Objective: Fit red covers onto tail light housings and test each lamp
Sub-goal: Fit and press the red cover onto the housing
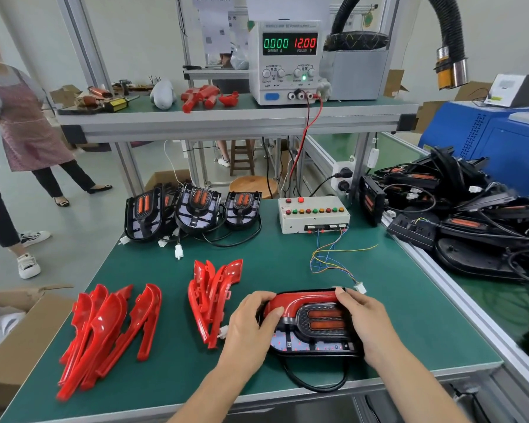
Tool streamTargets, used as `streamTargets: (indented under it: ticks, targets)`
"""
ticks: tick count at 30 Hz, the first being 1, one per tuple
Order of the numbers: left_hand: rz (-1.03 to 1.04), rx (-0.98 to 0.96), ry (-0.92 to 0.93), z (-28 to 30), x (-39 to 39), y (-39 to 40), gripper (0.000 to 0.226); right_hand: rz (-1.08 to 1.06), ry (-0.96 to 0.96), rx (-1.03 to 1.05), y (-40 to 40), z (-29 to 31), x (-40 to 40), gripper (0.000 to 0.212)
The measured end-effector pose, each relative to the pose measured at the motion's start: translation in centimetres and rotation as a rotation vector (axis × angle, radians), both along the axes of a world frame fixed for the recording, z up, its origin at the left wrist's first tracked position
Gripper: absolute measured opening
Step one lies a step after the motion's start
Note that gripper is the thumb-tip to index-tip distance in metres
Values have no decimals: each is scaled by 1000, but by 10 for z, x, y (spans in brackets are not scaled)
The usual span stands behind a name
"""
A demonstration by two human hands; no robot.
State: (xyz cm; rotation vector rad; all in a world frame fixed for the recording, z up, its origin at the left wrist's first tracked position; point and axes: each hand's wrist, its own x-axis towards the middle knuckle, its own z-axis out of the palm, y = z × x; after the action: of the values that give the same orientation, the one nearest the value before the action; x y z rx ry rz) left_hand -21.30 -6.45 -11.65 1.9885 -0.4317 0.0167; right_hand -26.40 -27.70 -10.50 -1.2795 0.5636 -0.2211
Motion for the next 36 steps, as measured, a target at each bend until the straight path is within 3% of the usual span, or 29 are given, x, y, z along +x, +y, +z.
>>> streamTargets:
  ticks: [12,16,21,25,36]
  targets:
    - [27,-146,123,1,14,-1,19,-27,-17,92,-7,-5,-4,19]
    - [46,-174,292,9,18,-8,10,-31,-53,135,-7,-5,-5,20]
    - [15,-135,405,23,23,-22,27,-42,-101,164,-3,-6,-5,18]
    - [70,-264,619,29,30,-28,18,-41,-123,143,4,-8,-1,18]
    - [84,-349,612,30,34,-33,22,-25,-125,47,7,-2,11,17]
